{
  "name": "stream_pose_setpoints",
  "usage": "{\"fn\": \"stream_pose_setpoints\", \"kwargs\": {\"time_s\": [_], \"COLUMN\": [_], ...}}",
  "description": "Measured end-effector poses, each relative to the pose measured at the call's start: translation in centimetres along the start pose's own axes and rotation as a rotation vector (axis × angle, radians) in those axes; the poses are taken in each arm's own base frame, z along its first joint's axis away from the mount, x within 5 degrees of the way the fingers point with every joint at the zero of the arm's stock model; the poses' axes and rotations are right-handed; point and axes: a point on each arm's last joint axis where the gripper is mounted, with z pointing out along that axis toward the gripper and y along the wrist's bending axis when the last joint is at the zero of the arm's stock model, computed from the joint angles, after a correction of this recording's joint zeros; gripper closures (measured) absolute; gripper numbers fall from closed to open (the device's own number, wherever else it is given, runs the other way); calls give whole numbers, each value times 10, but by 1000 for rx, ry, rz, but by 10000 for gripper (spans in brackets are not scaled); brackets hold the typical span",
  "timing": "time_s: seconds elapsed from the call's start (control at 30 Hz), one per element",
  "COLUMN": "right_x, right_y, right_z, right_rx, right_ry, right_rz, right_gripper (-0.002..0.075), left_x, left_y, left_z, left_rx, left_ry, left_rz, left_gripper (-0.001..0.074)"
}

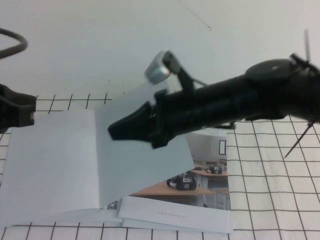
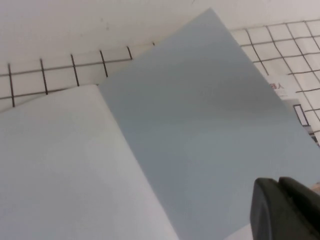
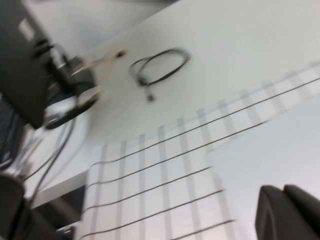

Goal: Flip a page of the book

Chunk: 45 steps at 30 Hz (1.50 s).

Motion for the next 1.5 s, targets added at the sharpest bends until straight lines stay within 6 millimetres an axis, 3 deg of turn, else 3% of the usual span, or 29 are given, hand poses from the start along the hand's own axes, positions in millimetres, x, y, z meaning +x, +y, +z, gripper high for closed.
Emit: {"fn": "stream_pose_setpoints", "kwargs": {"time_s": [0.17, 0.37, 0.57, 0.77, 0.93, 1.2, 1.33, 1.5], "right_x": [-37, -65, -73, -65, -33, 63, 113, 151], "right_y": [10, 58, 115, 156, 182, 214, 213, 201], "right_z": [-79, -155, -204, -236, -246, -249, -242, -233], "right_rx": [209, 568, 849, 1030, 1077, 1119, 1125, 1123], "right_ry": [-29, 45, 104, 86, 18, -137, -140, -106], "right_rz": [-97, -284, -380, -371, -372, -393, -386, -357], "right_gripper": [721, 725, 725, 725, 725, 725, 725, 725], "left_x": [9, 23, 48, 94, 127, 165, 172, 178], "left_y": [-12, -18, -21, -20, -18, -15, -11, -4], "left_z": [-41, -79, -102, -108, -110, -106, -95, -76], "left_rx": [-20, -92, -134, -141, -155, -150, -155, -165], "left_ry": [-64, -136, -209, -265, -327, -372, -338, -353], "left_rz": [67, 73, 40, 30, -14, -54, -64, -74], "left_gripper": [738, 738, 738, 738, 738, 738, 738, 738]}}
